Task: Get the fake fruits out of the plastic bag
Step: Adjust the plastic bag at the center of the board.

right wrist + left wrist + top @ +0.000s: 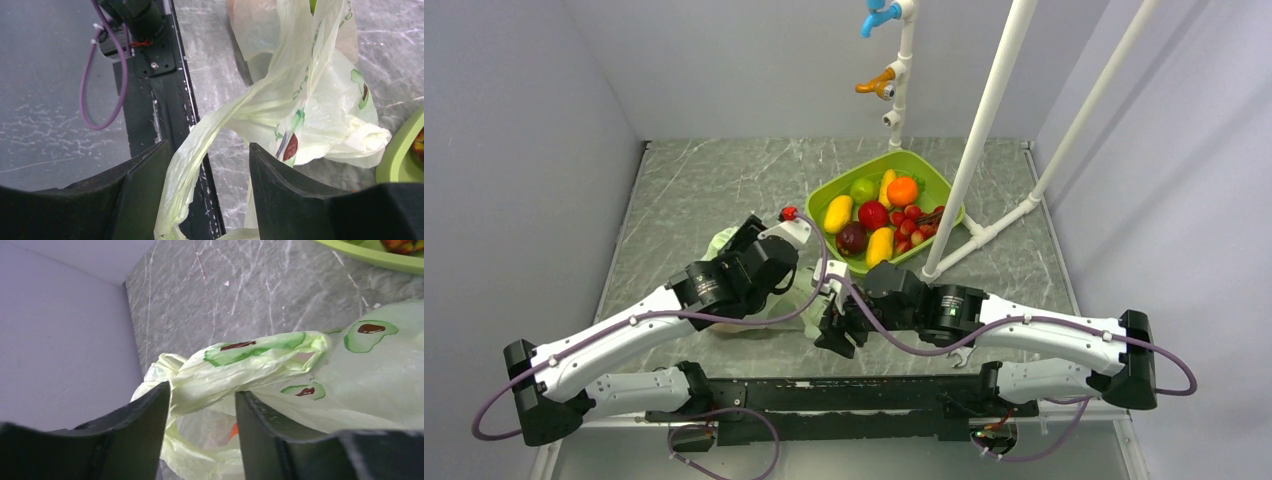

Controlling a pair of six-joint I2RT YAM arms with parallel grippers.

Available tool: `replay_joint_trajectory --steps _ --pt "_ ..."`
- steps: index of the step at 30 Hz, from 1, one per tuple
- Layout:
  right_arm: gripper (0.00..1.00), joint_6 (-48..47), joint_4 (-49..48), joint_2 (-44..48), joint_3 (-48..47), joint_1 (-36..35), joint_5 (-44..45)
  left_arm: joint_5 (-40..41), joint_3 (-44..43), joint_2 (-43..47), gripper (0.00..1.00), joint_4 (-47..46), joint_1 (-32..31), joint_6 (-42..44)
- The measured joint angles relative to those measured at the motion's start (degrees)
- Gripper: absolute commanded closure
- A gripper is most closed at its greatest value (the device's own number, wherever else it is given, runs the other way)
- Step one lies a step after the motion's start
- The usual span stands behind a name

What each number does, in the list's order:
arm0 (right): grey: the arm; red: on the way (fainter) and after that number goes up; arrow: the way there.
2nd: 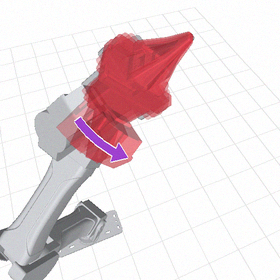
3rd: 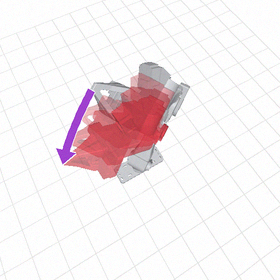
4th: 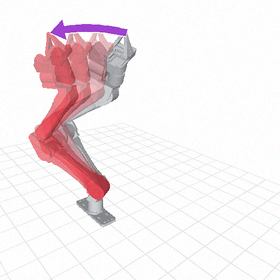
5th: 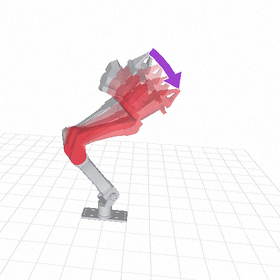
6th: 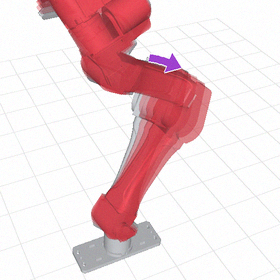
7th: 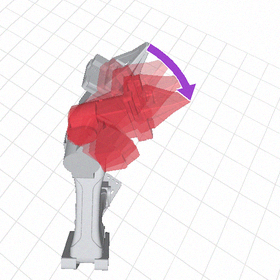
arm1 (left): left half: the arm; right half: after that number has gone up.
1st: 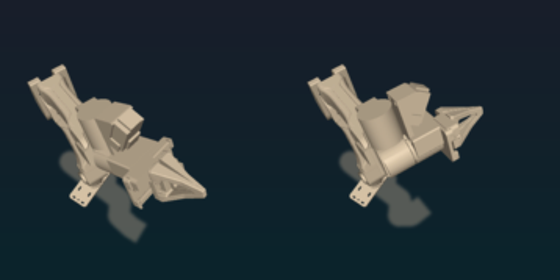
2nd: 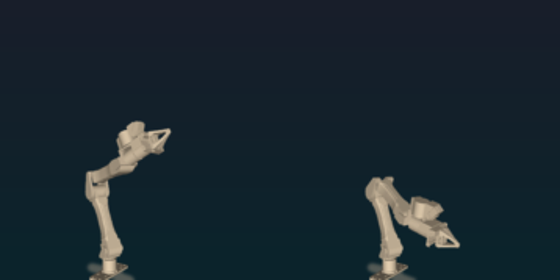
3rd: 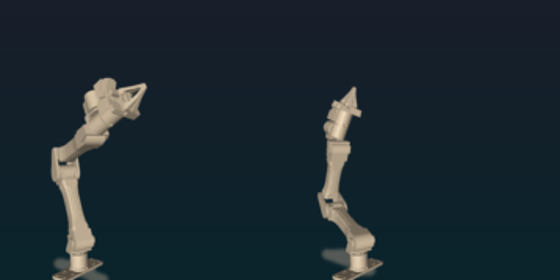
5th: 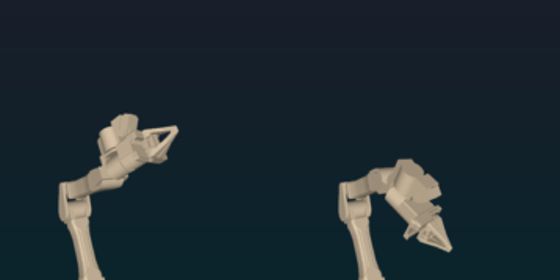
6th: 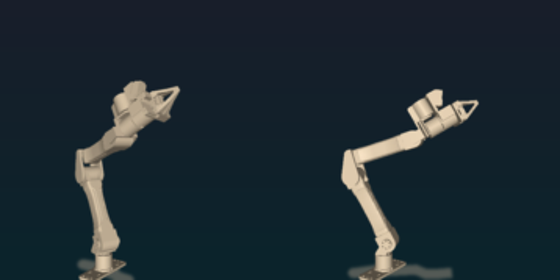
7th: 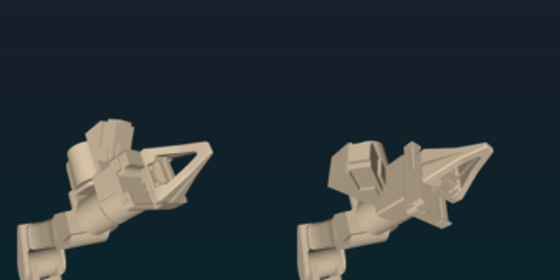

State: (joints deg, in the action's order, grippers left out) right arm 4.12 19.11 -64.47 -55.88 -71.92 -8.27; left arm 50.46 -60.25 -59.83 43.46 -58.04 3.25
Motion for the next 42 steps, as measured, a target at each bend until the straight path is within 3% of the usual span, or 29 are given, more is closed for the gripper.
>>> replay_joint_trajectory --steps 6,7,11,18,23,30,34,42 --pt "0.74 -0.6 -0.8 -0.9 2.8 -2.2 7.6 0.5 0.0 2.4 0.96 0.0 2.7 -2.4" --pt "0.8 -0.5 -0.8 -1.4 3.1 -2.4 9.6 0.3 0.0 3.1 1.0 -0.1 3.3 -2.9" --pt "1.0 0.7 -0.7 -2.7 4.3 -2.5 19.2 -0.7 -0.1 6.6 1.0 -1.2 7.8 -3.8" --pt "1.0 2.9 1.3 -2.9 4.5 -2.3 40.3 -8.3 -2.8 11.7 1.0 -5.0 22.3 -6.1" --pt "1.0 -0.3 -0.8 -0.5 3.1 -1.2 45.4 -13.9 -7.6 12.6 1.0 -6.8 29.2 -8.5" --pt "1.0 -9.0 -3.3 -1.0 -7.8 4.1 45.1 -24.3 -19.5 3.8 1.0 -6.5 40.6 -10.4" --pt "1.0 -13.7 -1.6 -1.6 -13.9 4.3 40.5 -29.5 -23.7 0.3 1.0 -6.5 44.1 -10.4" --pt "1.0 -13.5 6.5 3.7 -16.5 4.3 8.7 -39.3 -10.8 9.5 1.0 -8.9 45.0 -10.4"
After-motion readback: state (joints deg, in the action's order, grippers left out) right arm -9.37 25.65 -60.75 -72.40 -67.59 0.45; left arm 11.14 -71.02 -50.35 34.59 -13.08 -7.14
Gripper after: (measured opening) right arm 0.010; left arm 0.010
